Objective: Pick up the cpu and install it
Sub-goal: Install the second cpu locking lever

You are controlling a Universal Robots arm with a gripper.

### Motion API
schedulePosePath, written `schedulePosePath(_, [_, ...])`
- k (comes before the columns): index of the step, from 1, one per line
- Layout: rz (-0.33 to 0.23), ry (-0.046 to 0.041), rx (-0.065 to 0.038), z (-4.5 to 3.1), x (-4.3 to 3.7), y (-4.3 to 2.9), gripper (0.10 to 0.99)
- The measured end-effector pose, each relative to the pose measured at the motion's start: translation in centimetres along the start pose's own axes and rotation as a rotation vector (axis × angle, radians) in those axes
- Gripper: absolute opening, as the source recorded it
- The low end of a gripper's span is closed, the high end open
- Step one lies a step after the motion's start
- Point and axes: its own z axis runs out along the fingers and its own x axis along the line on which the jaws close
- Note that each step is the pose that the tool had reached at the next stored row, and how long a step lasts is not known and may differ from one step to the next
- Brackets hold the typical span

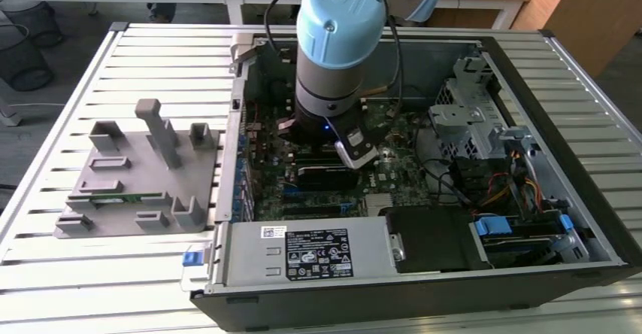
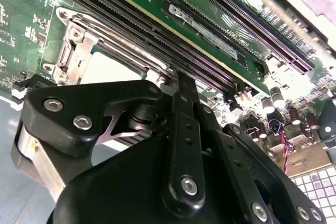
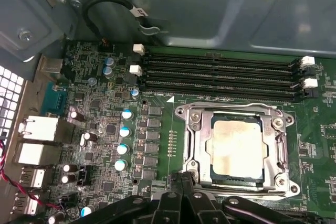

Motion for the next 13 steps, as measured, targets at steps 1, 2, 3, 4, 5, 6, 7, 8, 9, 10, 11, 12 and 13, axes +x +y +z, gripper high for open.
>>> schedulePosePath(1, [0.0,0.0,-0.001,0.02,0.01,-0.01,0.106])
schedulePosePath(2, [0.0,-0.0001,-0.002,0.06,0.03,-0.02,0.106])
schedulePosePath(3, [0.0,-0.0002,-0.004,0.09,0.04,-0.03,0.106])
schedulePosePath(4, [0.0,-0.0002,-0.005,0.11,0.05,-0.03,0.106])
schedulePosePath(5, [0.0,-0.0002,-0.005,0.11,0.07,-0.03,0.106])
schedulePosePath(6, [0.0,-0.0002,-0.006,0.11,0.08,-0.03,0.106])
schedulePosePath(7, [0.0,-0.0003,-0.006,0.11,0.09,-0.03,0.106])
schedulePosePath(8, [0.0,-0.0004,-0.006,0.08,0.1,-0.02,0.106])
schedulePosePath(9, [0.0,-0.0003,-0.006,-0.02,0.1,0.0,0.106])
schedulePosePath(10, [0.0,-0.0007,-0.007,-0.12,0.1,0.05,0.106])
schedulePosePath(11, [0.0,-0.0005,-0.006,-0.26,0.11,0.09,0.106])
schedulePosePath(12, [0.0,-0.0004,-0.006,-0.39,0.11,0.13,0.106])
schedulePosePath(13, [0.0,-0.0004,-0.006,-0.52,0.11,0.16,0.106])
